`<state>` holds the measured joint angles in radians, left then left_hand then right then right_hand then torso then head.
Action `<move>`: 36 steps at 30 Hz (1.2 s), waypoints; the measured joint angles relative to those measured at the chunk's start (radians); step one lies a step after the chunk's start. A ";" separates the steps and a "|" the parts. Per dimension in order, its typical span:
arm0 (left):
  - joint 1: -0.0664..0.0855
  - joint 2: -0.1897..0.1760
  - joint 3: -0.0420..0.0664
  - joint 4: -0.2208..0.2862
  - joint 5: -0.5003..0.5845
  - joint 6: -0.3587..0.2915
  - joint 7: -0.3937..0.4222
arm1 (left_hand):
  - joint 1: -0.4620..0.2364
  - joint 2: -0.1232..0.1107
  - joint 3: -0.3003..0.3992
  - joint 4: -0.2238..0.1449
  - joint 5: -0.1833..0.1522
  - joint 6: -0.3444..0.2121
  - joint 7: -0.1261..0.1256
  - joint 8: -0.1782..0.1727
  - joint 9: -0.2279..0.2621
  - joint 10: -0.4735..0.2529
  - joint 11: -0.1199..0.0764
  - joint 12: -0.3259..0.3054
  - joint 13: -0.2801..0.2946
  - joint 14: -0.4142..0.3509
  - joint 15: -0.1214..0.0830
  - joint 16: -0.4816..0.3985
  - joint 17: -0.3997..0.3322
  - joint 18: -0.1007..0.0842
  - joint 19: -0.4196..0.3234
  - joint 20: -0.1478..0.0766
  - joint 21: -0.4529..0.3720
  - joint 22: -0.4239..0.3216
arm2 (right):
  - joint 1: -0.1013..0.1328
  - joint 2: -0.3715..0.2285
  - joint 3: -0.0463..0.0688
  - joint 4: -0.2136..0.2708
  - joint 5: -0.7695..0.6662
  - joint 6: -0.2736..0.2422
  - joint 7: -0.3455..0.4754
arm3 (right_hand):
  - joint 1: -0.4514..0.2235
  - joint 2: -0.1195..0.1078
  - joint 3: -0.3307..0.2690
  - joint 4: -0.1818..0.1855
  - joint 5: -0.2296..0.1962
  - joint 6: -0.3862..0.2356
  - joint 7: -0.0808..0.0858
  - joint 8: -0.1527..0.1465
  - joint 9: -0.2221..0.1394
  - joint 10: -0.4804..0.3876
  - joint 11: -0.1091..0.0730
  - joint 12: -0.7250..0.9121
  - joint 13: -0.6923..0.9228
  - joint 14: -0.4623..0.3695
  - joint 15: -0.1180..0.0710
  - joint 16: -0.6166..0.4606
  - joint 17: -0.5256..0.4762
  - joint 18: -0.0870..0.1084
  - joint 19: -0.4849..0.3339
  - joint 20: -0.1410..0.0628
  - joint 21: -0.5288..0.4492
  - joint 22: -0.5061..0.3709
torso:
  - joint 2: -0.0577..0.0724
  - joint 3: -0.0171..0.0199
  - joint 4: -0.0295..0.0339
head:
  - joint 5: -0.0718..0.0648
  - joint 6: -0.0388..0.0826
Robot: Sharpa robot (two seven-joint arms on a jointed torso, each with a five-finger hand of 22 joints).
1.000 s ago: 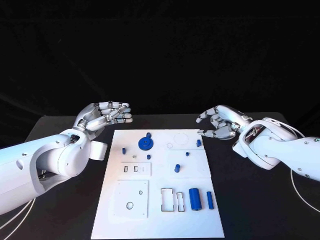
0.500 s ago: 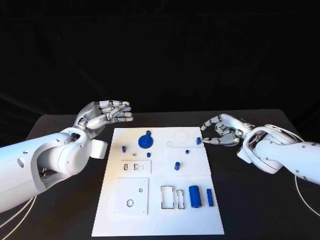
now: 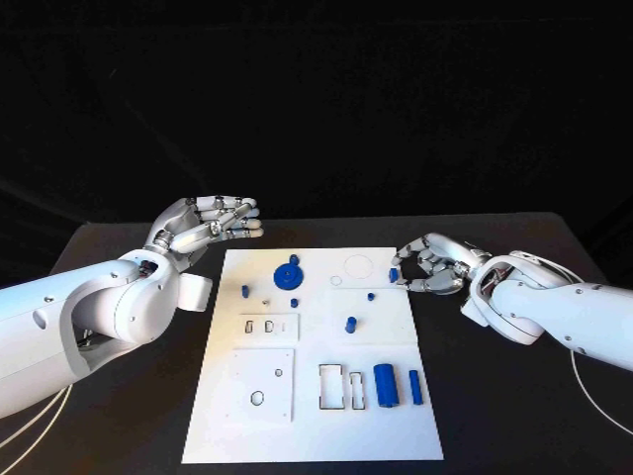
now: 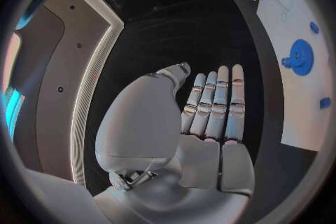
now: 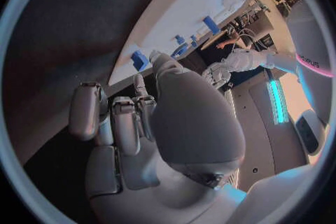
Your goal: Assemble the parts on the task board
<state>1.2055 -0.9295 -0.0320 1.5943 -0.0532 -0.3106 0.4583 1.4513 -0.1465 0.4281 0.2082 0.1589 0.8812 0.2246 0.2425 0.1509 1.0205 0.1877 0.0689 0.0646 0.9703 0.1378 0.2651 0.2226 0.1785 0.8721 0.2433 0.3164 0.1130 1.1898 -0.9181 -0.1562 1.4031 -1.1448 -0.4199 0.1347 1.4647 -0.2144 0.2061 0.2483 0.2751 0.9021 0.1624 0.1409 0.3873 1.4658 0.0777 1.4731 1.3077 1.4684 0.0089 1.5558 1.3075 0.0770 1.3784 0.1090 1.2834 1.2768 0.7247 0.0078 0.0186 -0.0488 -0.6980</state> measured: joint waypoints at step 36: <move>0.000 -0.006 0.000 0.004 0.000 0.001 0.000 | 0.000 0.000 0.000 0.000 0.000 0.000 0.000 0.000 0.000 0.000 0.000 0.000 0.000 0.000 0.000 0.000 0.000 0.000 0.000 0.000 0.000 0.000 | -0.003 0.045 0.000 -0.044 -0.001 0.008 -0.033 | 0.010 0.011 0.044 0.008 0.006 0.054 -0.011 0.026 0.009 0.001 -0.006 0.028 0.000 -0.004 -0.004 0.000 0.000 0.000 0.004 -0.004 0.015 0.028 | -0.001 0.0006 -0.0019 | 0.011 -0.008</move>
<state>1.2056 -0.9352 -0.0319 1.5978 -0.0532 -0.3096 0.4580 1.4513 -0.1465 0.4281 0.2082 0.1589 0.8811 0.2246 0.2425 0.1510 1.0205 0.1877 0.0689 0.0646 0.9703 0.1378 0.2653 0.2223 0.1784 0.8721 0.2433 0.3164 0.1132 1.1867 -0.8734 -0.1557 1.3593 -1.1461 -0.4116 0.1019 1.4752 -0.2038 0.2503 0.2566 0.2810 0.9563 0.1515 0.1669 0.3959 1.4666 0.0712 1.5006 1.3074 1.4647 0.0052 1.5558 1.3077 0.0770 1.3824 0.1052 1.2984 1.3048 0.7240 0.0083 0.0167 -0.0381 -0.7060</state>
